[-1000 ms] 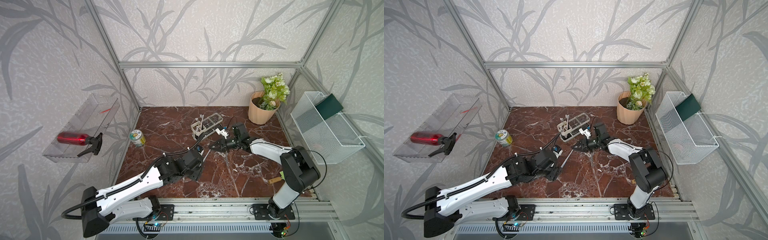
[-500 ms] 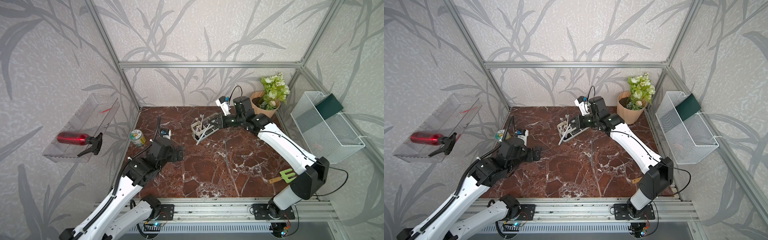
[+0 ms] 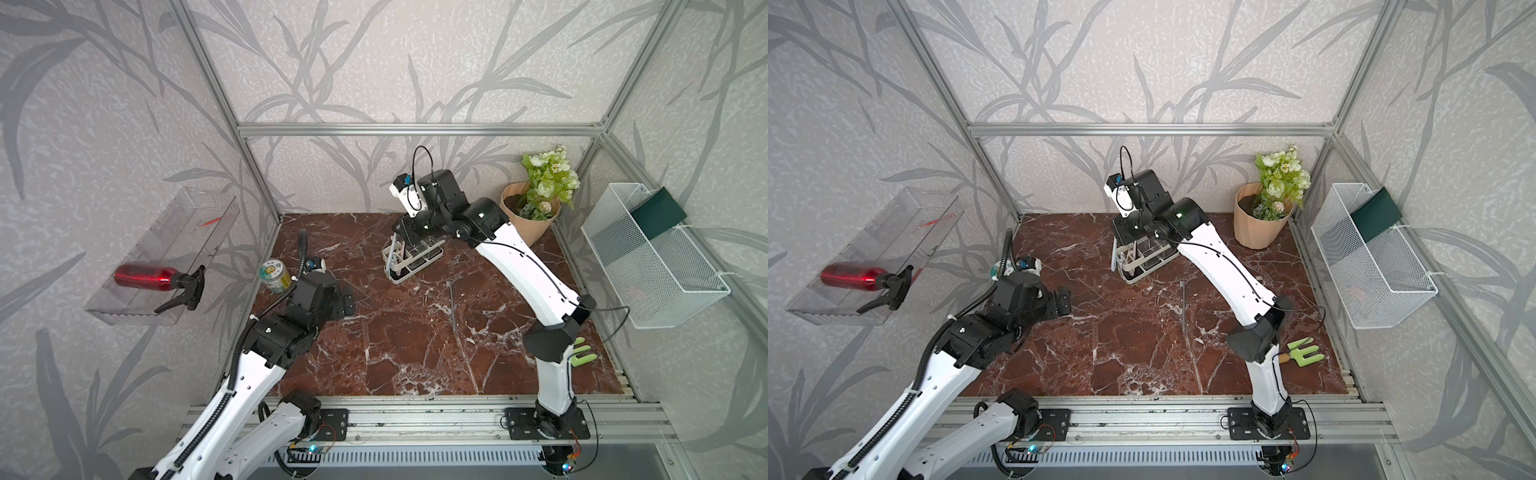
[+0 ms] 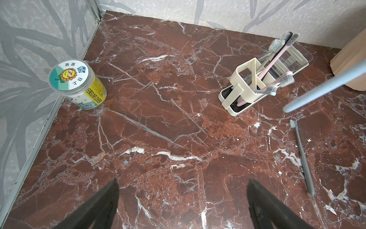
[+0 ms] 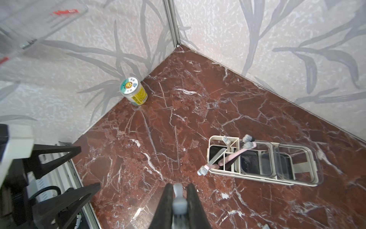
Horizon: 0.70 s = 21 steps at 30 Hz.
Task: Place the toothbrush into the toothbrush holder
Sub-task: Place the toothbrush in the toothbrush holder.
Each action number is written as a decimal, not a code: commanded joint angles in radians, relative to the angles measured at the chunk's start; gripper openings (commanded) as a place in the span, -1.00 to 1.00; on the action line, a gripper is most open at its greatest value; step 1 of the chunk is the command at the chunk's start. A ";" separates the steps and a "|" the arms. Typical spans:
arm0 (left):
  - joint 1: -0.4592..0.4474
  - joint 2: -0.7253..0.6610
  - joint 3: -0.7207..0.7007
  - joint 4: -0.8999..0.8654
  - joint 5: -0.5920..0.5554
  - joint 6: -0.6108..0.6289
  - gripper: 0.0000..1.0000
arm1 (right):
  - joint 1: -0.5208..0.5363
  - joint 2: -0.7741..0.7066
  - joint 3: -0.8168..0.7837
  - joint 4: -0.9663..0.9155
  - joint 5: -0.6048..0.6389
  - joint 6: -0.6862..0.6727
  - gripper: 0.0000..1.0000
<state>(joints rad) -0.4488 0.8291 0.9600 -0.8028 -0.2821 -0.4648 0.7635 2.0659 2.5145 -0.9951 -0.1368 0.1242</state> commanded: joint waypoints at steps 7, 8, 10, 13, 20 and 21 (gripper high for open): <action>0.013 -0.031 -0.006 -0.035 -0.022 -0.017 0.98 | 0.025 0.175 0.291 -0.145 0.153 -0.078 -1.00; 0.015 -0.030 -0.004 -0.036 -0.022 -0.018 0.98 | 0.026 0.182 0.290 -0.135 0.161 -0.086 -1.00; 0.015 -0.031 -0.004 -0.035 -0.022 -0.017 0.99 | 0.026 0.194 0.292 -0.125 0.183 -0.093 -1.00; 0.018 -0.035 -0.003 -0.033 -0.016 -0.015 0.98 | 0.026 0.208 0.295 -0.104 0.210 -0.109 -1.00; 0.021 -0.050 -0.007 -0.027 -0.003 -0.014 0.98 | 0.028 0.220 0.278 -0.020 0.223 -0.129 -1.00; 0.021 -0.051 -0.009 -0.027 -0.002 -0.014 0.98 | 0.028 0.221 0.275 -0.009 0.224 -0.131 -1.00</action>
<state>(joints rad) -0.4355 0.7925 0.9600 -0.8124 -0.2825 -0.4717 0.7891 2.2730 2.7869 -1.0653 0.0650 0.0124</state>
